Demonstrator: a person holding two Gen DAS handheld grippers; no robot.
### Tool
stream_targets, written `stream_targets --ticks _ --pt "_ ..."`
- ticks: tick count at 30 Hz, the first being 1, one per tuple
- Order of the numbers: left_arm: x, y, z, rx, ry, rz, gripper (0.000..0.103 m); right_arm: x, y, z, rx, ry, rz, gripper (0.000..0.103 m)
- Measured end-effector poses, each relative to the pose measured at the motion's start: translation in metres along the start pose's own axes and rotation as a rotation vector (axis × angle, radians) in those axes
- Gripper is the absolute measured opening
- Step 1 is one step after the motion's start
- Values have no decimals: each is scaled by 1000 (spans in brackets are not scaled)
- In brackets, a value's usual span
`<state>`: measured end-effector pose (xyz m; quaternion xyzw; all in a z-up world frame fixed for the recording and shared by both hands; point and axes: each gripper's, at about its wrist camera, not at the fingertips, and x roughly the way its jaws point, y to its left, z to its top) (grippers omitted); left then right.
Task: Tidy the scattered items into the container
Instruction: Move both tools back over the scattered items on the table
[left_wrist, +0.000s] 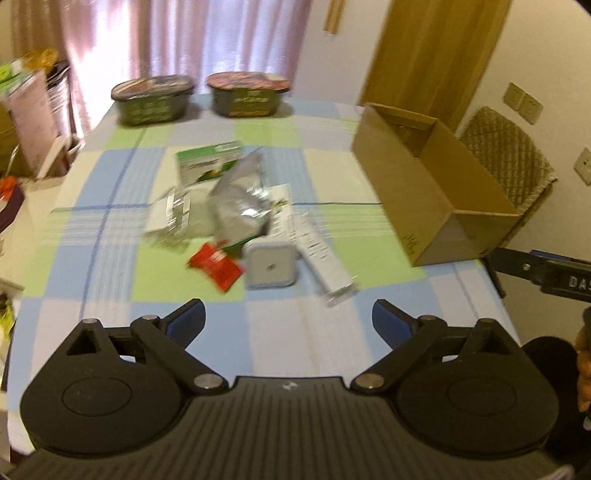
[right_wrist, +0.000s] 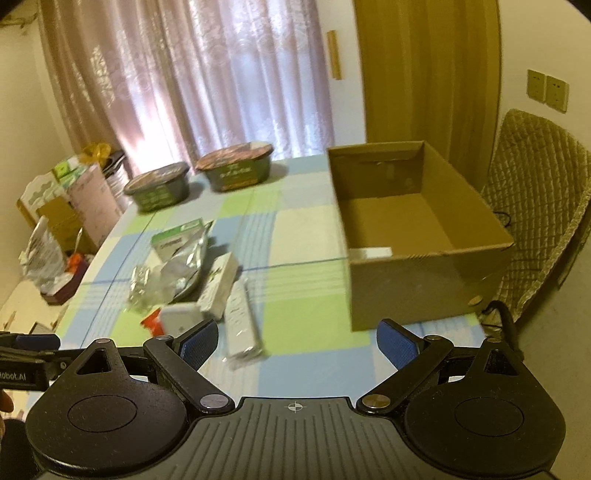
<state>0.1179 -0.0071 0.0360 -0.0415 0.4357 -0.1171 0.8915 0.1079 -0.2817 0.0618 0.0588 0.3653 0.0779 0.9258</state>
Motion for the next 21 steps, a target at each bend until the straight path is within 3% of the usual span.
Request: stream_targets --ticks 9,21 --pt "-9 31 -19 -62 7 36 96 2 22 -22 -45 44 18 98" --pt "13 34 -19 -87 23 30 96 24 26 -33 -83 89 28 98"
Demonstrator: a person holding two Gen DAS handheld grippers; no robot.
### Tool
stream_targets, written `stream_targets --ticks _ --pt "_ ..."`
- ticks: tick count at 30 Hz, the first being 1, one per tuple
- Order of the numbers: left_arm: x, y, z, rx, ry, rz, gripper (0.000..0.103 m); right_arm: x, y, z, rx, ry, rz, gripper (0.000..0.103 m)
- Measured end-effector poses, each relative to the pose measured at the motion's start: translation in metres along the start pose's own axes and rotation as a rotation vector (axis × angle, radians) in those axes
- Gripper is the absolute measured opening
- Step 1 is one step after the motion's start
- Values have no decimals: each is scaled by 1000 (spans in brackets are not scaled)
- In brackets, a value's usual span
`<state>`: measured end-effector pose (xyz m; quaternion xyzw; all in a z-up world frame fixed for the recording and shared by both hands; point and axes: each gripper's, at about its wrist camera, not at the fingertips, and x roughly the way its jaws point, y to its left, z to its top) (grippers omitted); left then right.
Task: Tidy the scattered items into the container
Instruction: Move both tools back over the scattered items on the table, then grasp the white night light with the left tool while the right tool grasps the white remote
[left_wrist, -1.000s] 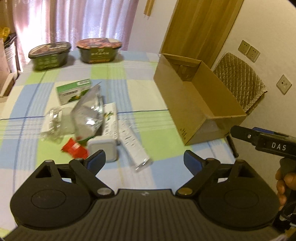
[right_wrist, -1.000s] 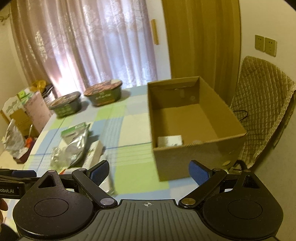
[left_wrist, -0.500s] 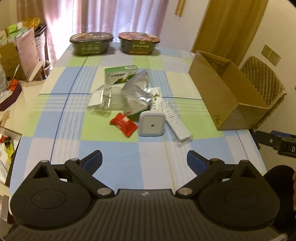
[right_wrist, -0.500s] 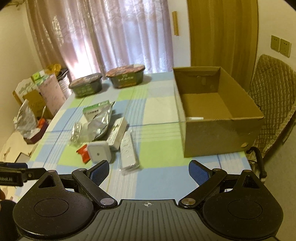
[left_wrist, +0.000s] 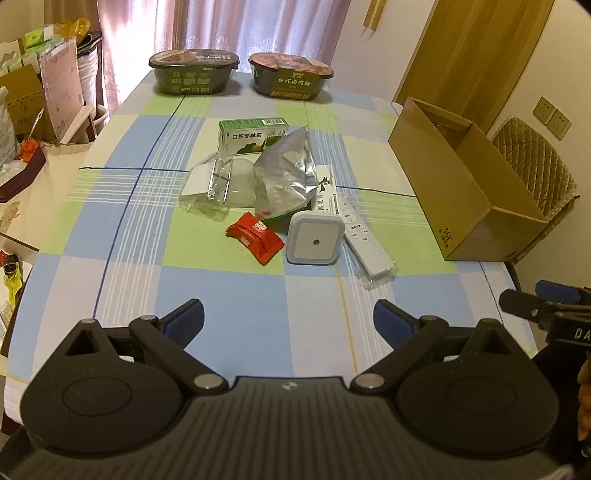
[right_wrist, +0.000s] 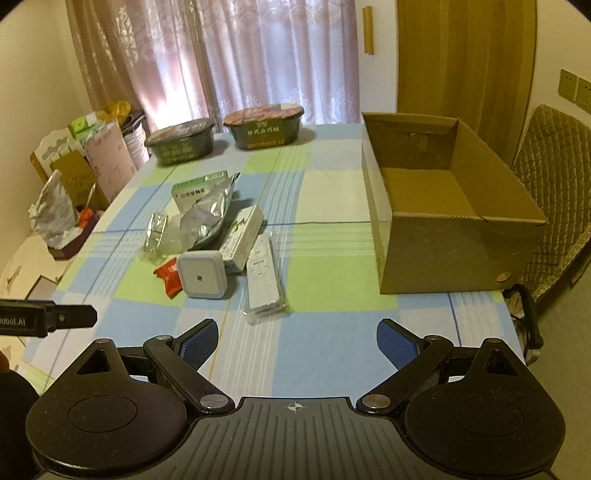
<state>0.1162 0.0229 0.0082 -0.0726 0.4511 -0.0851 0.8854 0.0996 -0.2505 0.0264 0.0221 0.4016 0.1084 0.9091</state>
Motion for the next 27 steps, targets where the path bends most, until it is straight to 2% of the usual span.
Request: stream_targets --ticks 11,17,27 --pt "46 -9 12 18 29 1 96 50 -6 8 -10 53 45 97" --pt "77 -14 20 34 28 -2 92 83 -9 17 -20 83 74 97" --pt "130 -35 35 49 18 -19 75 131 -25 16 5 126 55 97"
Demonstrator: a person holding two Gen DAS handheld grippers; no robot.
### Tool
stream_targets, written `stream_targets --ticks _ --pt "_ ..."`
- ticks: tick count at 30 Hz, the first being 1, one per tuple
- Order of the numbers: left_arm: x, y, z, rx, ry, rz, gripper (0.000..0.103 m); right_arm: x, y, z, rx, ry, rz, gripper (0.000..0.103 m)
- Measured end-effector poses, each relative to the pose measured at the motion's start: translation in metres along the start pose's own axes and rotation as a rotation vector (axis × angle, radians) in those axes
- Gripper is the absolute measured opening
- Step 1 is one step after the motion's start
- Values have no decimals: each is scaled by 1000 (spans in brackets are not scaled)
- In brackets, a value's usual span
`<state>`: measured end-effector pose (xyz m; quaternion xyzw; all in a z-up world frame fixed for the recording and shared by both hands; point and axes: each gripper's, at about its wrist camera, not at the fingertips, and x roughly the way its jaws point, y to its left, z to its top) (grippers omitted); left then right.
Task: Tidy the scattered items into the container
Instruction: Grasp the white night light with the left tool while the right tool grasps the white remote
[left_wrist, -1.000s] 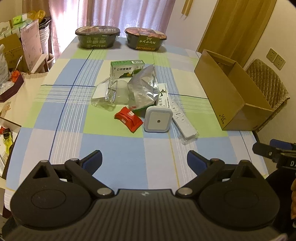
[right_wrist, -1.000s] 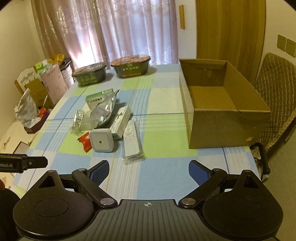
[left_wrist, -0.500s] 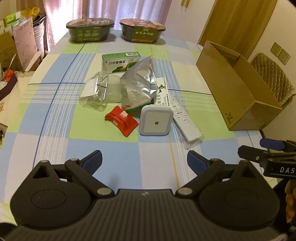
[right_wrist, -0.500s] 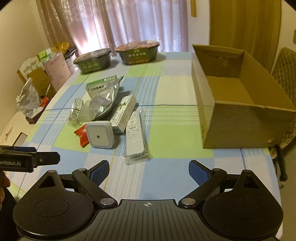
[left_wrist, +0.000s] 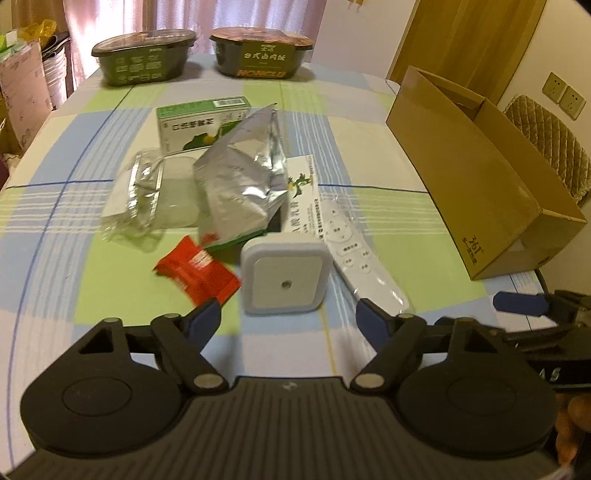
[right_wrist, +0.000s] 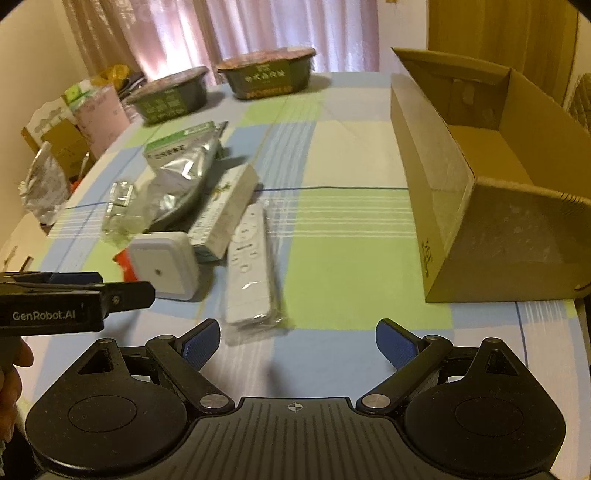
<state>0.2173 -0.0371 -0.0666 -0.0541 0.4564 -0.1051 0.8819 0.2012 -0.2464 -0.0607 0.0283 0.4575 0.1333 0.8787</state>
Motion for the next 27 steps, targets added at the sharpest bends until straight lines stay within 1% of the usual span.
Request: stream_targets --ticks 1,3,4,8,12,14,17,22,24,25,27 --pt "4 -1 1 -1 -5 1 73 3 -2 0 8 2 1 92" --pt "11 -3 3 -10 -19 5 69 10 -7 1 25 14 8 79" --pt "14 -3 4 -15 -27 4 67 13 -10 1 36 20 10 79" --pt "26 -5 6 -12 -38 21 67 18 -15 1 63 20 8 79" --pt "37 -2 8 -14 -41 50 67 24 -13 1 53 27 16 79" --pt "39 0 9 1 -47 58 66 27 -11 1 42 30 17 79" --pt "39 1 11 51 -52 55 67 30 -10 1 45 33 20 79" --pt "40 4 9 173 -40 26 67 30 -11 2 52 30 16 79" --pt "42 5 8 203 -28 21 67 30 -11 3 46 28 15 79" --pt "43 6 7 214 -24 18 64 31 -10 3 43 27 18 79" --pt "43 5 7 235 -18 13 63 31 -8 4 36 22 27 79"
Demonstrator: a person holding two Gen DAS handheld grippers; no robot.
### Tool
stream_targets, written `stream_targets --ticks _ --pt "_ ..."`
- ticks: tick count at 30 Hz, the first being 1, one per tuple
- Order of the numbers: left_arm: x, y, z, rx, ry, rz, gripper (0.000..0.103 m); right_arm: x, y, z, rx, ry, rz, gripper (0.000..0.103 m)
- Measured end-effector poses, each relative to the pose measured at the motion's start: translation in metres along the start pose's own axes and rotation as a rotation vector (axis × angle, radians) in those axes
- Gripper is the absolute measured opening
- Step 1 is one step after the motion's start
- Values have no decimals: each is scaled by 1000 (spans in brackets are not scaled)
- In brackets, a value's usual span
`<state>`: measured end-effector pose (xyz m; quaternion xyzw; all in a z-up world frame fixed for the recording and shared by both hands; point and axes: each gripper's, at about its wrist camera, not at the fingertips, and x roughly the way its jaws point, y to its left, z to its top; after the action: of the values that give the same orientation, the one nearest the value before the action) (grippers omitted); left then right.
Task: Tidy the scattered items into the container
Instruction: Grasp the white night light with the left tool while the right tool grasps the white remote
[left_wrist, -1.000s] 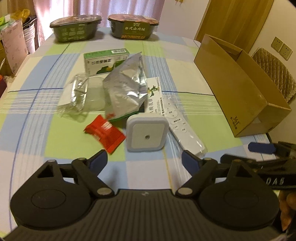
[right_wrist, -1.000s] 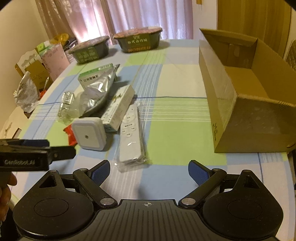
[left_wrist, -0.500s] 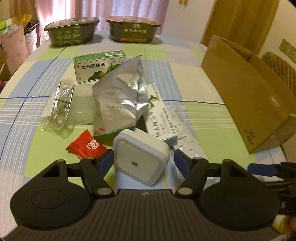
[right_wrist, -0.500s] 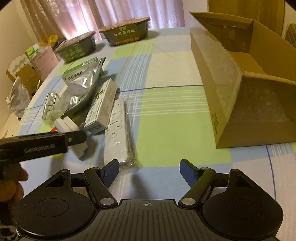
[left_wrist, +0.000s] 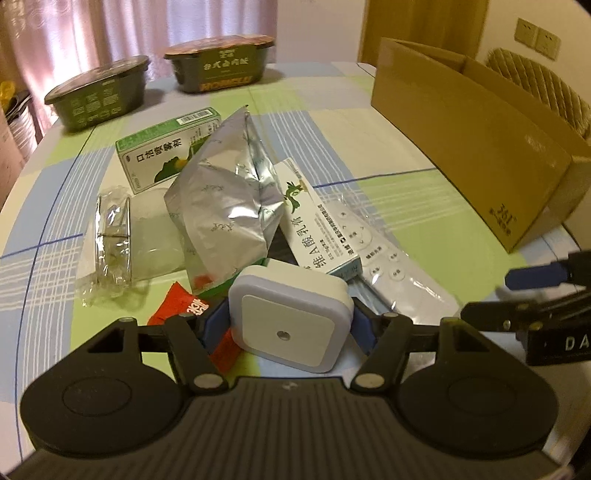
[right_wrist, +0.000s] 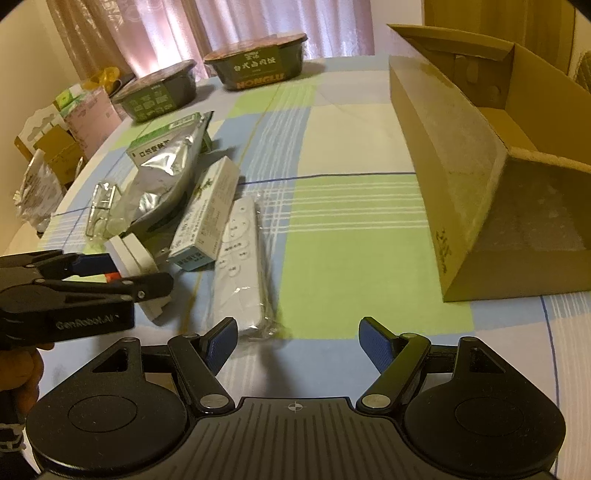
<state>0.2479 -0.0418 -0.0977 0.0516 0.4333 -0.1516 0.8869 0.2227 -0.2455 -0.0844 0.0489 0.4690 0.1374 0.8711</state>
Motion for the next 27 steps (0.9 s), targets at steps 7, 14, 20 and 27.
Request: stream_targets --ticks 7,14,20,27 --pt "-23 3 -13 39 15 -7 62 5 13 5 -55 -11 41 79" --pt "-44 14 -42 9 50 23 62 27 38 17 -203 -28 48 79" --pt "-46 14 -49 45 40 21 63 53 54 25 -321 -21 21 79" --pt "-41 13 -49 80 35 20 67 67 52 25 -311 12 13 66"
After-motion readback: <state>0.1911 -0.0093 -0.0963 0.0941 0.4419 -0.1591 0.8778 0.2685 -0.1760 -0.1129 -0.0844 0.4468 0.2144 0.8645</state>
